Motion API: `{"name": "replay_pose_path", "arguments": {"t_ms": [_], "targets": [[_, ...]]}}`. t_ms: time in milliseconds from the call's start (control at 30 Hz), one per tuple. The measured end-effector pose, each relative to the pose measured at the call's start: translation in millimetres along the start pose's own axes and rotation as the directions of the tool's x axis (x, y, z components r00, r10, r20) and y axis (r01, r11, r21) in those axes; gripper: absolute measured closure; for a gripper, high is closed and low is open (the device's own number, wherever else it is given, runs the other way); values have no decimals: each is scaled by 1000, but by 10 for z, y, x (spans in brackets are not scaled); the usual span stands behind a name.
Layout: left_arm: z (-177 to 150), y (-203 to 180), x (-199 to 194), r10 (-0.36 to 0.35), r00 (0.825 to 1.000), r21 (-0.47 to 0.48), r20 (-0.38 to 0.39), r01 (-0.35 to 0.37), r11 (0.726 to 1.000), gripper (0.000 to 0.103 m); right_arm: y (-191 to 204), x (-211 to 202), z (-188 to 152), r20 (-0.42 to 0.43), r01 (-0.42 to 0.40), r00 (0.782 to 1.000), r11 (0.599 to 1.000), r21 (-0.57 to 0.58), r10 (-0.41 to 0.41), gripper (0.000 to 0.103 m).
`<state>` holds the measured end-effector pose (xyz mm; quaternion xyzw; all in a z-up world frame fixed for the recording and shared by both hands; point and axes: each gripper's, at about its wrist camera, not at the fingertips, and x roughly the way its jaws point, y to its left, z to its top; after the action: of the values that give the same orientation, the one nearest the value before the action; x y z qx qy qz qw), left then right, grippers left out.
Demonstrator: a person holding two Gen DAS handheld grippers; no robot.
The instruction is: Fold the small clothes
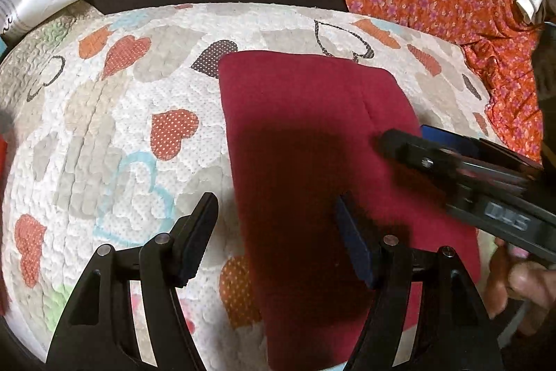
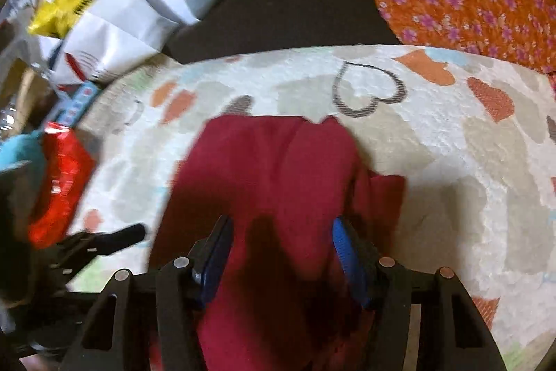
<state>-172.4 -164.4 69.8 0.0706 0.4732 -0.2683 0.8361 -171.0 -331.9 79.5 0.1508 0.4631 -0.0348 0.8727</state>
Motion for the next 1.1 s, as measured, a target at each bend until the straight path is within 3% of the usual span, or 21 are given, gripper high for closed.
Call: {"name": "replay_pose_path", "arguments": {"t_ms": [67,167,267,533,700,800,900,933,1100], "targets": [[25,-30,37,2,1000,14,-1,-2,1000,33,-104,160,2,-29,39,999,999,8,-39,45],[34,-56,83,12,1000,29,-6,-12,1000,33,-222,287,-26,-42,3,999,999,44,-1,45],[52,-57,118,3,1000,19,-11,-3,1000,33,-192,278,-14,-48,17,999,1000,16,-16,45],[29,-41,90,6,1000,5,-2,-6,1000,33,-66,-192,-115,-7,31,999,1000,2,-31,46],[-11,-39,56,15,1000,8,9,-15,1000,33,45,-488,-311,13,-13,1000,1000,-22,13,46],[-32,-53,38,24,1000,18,18,-25,1000,33,115,-503,-464,-3,-16,1000,999,-52,16,46],[-51,-54,32,23,999,20,24,-23,1000,33,112,-308,-658,-66,51,996,995,-85,-57,46],[-61,-56,30,21,1000,21,23,-22,1000,33,65,-237,-723,-83,38,996,997,-63,-44,46],[-125,-109,-53,60,995,52,78,-64,997,33,78,-360,-747,-50,41,998,998,-55,-44,46]]}}
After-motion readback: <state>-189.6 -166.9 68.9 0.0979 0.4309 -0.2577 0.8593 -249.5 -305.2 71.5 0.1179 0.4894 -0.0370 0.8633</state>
